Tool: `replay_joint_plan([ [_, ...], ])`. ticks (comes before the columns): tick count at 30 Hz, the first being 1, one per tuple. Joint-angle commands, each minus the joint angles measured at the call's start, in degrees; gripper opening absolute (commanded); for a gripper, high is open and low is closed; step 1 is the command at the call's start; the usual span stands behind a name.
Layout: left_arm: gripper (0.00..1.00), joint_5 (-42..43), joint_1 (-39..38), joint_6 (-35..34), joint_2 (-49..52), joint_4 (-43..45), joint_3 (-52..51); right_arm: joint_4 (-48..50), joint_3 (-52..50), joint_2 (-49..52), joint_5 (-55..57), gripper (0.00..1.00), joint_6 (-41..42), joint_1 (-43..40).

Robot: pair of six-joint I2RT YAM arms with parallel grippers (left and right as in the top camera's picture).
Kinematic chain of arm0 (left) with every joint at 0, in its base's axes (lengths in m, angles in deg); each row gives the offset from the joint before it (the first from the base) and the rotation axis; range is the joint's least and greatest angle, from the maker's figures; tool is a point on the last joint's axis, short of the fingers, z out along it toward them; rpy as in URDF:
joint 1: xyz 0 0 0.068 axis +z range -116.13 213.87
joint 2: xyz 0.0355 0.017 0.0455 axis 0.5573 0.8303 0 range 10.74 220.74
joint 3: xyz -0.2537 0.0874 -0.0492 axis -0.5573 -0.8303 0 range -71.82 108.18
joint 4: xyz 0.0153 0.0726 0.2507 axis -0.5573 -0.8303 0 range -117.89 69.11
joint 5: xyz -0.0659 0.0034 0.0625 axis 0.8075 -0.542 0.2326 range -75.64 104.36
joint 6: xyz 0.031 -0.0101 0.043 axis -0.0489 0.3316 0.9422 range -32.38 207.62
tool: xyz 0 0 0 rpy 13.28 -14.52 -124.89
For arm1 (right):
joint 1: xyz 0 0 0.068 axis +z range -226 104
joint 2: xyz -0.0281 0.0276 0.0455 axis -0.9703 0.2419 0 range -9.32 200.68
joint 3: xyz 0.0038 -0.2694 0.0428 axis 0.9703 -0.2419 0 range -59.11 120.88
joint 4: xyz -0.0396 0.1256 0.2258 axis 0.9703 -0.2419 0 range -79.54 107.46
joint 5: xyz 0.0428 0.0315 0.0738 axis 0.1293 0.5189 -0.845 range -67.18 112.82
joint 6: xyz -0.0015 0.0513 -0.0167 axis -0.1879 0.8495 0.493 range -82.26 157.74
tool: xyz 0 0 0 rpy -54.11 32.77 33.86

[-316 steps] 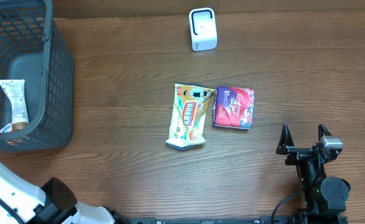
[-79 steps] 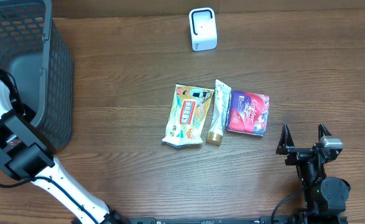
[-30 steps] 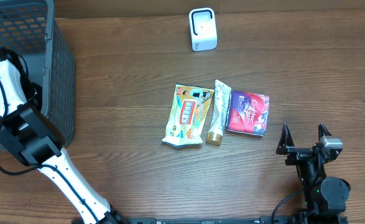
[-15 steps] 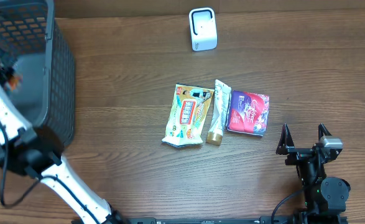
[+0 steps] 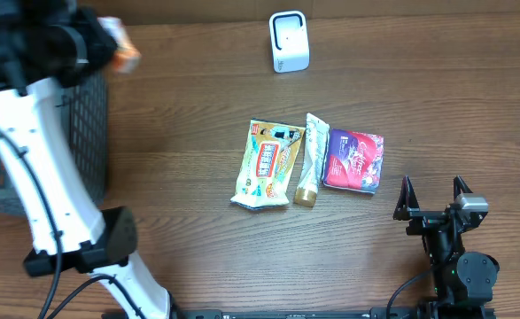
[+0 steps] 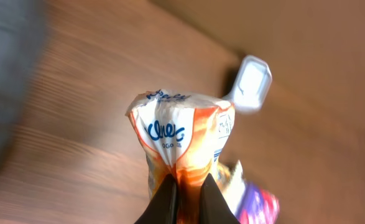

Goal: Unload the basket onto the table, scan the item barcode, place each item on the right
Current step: 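Carry the orange tissue pack out and drop it onto the yellow bag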

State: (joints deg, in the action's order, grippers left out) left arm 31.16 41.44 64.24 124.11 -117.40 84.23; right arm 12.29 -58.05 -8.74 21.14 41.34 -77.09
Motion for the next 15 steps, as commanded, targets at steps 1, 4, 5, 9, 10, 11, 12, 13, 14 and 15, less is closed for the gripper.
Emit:
replay_joint_plan([
  [1, 0.04, 0.39, -10.45, 1.73, 0.74, 0.11, -4.35, 0.39, -0.59, -0.42, 0.11, 1.0, -0.22, -0.11],
  [4, 0.04, -3.08, -18.84, 0.94, 0.74, 1.36, -11.54, 0.39, -0.59, -0.42, 0.11, 1.0, -0.22, -0.11],
  [5, 0.04, -4.96, -21.2, 0.28, 0.74, 1.66, -14.4, 0.37, -0.59, -0.42, 0.11, 1.0, -0.24, -0.11],
  [9, 0.04, -10.01, -28.85, -5.27, 0.74, 4.81, -28.06, 0.37, -0.59, -0.42, 0.11, 1.0, -0.24, -0.11],
  [10, 0.04, -11.06, -31.21, -5.75, 0.74, 7.98, -34.4, 0.39, -0.59, -0.42, 0.13, 1.0, -0.22, -0.11],
  [11, 0.04, -12.15, -32.41, -6.43, 0.74, 10.08, -38.23, 0.39, -0.59, -0.42, 0.13, 1.0, -0.22, -0.11],
  [12, 0.04, -13.4, -33.33, -7.61, 0.74, 11.87, -41.38, 0.39, -0.59, -0.42, 0.13, 1.0, -0.24, -0.11],
  [13, 0.04, -14.64, -34.16, -8.66, 0.74, 14.14, -44.87, 0.39, -0.59, -0.42, 0.11, 1.0, -0.22, -0.11],
  [14, 0.04, -15.78, -34.84, -9.86, 0.74, 16.98, -48.54, 0.39, -0.59, -0.42, 0.13, 1.0, -0.22, -0.11],
  [15, 0.04, -15.72, -35.26, -10.54, 0.74, 19.69, -51.49, 0.37, -0.59, -0.42, 0.13, 1.0, -0.22, -0.11],
])
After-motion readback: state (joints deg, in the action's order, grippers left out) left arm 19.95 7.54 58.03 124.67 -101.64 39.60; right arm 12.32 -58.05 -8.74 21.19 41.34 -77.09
